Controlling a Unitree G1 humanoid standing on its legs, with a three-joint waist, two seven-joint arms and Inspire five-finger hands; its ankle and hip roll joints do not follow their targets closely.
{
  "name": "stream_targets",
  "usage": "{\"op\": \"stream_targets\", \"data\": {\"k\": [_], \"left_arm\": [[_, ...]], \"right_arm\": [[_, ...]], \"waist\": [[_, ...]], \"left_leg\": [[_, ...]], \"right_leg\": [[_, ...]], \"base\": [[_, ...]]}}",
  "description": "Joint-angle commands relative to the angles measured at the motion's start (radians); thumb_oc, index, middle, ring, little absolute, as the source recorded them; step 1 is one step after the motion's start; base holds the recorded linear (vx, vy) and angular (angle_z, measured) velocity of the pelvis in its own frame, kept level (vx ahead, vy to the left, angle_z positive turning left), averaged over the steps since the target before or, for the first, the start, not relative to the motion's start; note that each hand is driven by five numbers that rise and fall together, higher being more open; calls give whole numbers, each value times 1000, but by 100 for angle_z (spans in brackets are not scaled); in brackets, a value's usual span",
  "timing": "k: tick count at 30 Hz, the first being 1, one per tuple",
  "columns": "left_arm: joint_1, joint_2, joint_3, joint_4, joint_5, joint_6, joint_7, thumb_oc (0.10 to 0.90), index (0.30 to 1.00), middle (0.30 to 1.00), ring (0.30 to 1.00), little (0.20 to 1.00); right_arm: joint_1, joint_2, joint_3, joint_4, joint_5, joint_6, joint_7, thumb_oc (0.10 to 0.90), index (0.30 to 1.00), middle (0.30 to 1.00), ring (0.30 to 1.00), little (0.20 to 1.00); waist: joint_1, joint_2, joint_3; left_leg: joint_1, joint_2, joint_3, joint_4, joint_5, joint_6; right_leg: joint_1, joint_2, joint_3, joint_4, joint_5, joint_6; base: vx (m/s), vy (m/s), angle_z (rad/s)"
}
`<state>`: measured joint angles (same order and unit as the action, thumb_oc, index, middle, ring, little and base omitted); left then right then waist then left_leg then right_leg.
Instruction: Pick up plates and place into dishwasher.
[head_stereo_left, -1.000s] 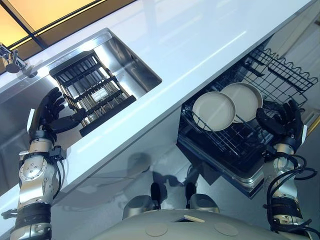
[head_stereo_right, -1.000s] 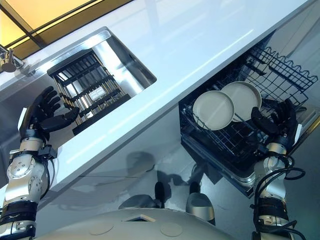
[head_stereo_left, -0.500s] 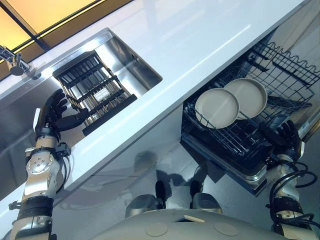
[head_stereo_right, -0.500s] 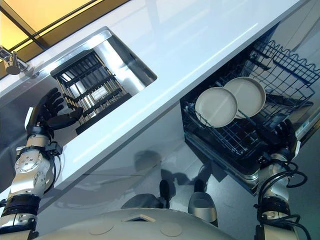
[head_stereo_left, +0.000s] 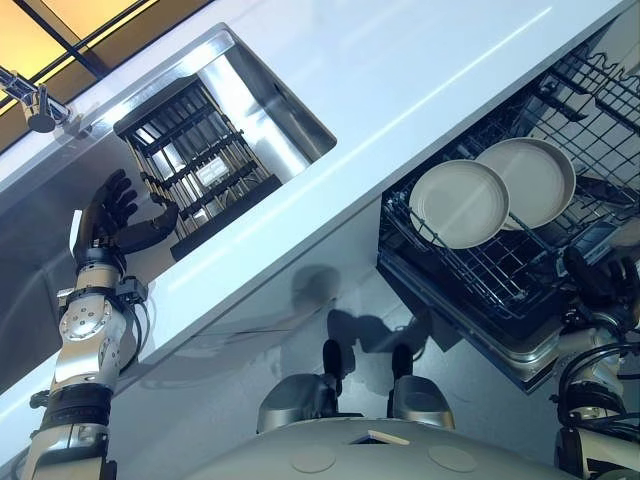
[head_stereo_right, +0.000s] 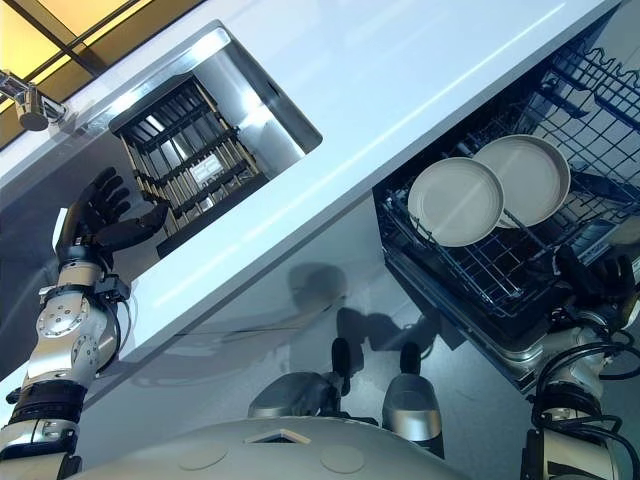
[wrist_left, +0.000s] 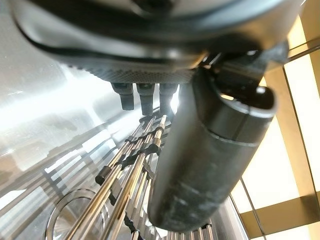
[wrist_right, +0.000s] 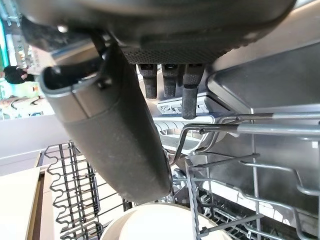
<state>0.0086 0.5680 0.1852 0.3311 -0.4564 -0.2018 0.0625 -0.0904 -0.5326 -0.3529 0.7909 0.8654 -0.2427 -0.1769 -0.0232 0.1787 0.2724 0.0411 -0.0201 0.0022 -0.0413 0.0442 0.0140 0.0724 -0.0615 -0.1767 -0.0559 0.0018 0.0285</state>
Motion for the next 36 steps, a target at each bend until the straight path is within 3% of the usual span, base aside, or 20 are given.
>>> {"op": "stream_targets", "data": {"k": [1,5,9,16,22,27,28,31,36], "left_arm": [[-49,45,34,-34,-12,-86,33,800,900,900,900,900],[-57,50,41,-22,-21,-93,20,800,900,900,900,900],[-82,61,27,-12,-27,-86,20,800,900,900,900,900],[-137,66,-29,12,-38,-75,27,800,900,900,900,900],[-150,68,-55,13,-44,-64,21,800,900,900,900,900],[-157,65,-68,28,-42,-71,3,800,900,900,900,900],[-159,63,-75,29,-44,-73,1,800,900,900,900,900],[-156,65,-82,17,-49,-70,-4,800,900,900,900,900],[-118,47,-64,-22,-35,-79,-13,800,900,900,900,900]], "right_arm": [[-114,-35,76,-100,31,-39,297,800,900,900,900,900],[-134,-30,123,-147,59,-51,471,800,900,900,900,900],[-183,-36,184,-187,81,-54,575,800,900,900,900,900],[-358,-4,333,-275,81,-6,598,800,900,900,900,900],[-490,17,405,-335,85,-52,544,800,900,900,900,900],[-577,48,427,-377,35,-135,425,800,900,900,900,900],[-600,55,429,-374,-42,-148,318,800,900,900,900,900],[-622,34,426,-332,-291,-102,60,800,900,900,900,900],[-567,-33,438,-352,-559,1,-117,800,900,900,900,900]], "waist": [[53,-7,-14],[64,-12,-5],[77,-23,-2],[114,-41,-2],[155,-59,-7],[181,-73,-16],[187,-77,-21],[194,-84,-23],[189,-98,-33]], "left_leg": [[-66,-31,-9,116,-92,-31],[-84,-28,-17,113,-83,-35],[-95,-27,-27,119,-82,-35],[-107,-33,-53,144,-86,-31],[-108,-40,-79,155,-89,-23],[-107,-50,-92,162,-98,-15],[-104,-53,-93,162,-101,-12],[-91,-58,-93,160,-111,-9],[-78,-60,-83,149,-108,1]], "right_leg": [[-131,8,-24,273,-193,-33],[-143,6,-34,272,-193,-34],[-149,3,-44,273,-191,-34],[-147,-7,-57,282,-187,-38],[-136,-12,-73,284,-184,-42],[-127,-15,-85,279,-179,-41],[-122,-15,-87,273,-176,-39],[-110,-16,-88,267,-177,-36],[-98,-12,-83,248,-158,-31]], "base": [[-38,-2,2],[-50,-10,-1],[-30,-10,9],[17,40,7],[38,31,19],[36,14,11],[31,21,6],[21,23,9],[3,26,9]]}}
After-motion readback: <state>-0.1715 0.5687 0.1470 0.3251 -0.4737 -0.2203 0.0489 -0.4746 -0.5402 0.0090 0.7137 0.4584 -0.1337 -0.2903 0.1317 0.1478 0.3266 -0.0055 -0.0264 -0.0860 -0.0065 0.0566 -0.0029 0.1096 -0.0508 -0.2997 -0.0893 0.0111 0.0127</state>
